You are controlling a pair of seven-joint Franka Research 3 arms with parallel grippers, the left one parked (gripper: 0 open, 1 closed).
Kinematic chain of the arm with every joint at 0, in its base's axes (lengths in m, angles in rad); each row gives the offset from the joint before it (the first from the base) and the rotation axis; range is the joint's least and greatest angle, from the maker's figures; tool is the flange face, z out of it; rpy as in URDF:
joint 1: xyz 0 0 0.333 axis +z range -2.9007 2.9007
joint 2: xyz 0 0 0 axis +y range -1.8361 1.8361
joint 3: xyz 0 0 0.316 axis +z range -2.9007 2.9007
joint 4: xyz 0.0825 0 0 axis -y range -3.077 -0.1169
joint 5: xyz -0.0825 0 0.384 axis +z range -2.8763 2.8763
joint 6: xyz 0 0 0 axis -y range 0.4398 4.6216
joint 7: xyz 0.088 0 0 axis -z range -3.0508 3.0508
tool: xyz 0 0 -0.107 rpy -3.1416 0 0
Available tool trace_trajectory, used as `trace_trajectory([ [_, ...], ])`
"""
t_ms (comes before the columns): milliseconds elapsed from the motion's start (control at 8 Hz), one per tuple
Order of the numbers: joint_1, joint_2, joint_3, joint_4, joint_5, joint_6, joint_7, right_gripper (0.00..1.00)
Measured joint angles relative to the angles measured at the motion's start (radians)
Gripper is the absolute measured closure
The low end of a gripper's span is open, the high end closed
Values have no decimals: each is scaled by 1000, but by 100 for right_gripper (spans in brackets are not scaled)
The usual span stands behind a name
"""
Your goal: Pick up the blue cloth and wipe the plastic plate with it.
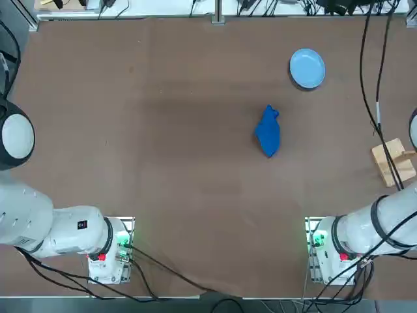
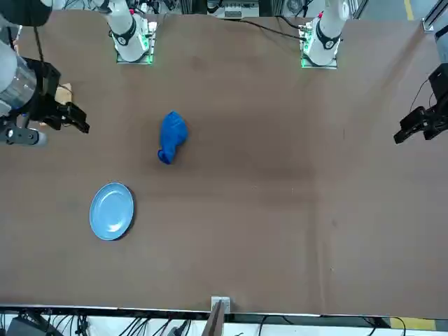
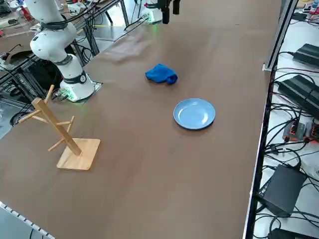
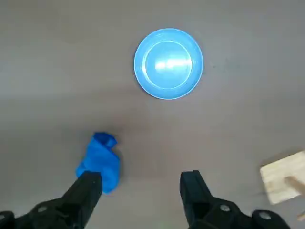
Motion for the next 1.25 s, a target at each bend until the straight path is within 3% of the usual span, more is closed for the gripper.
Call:
trace_trajectory([
  [375,16,14,2,-90,35,104,241,0],
  [750,20,20,3,-239,92,283,485,0],
  [1250,121,26,11,-482,101,548,669,0],
])
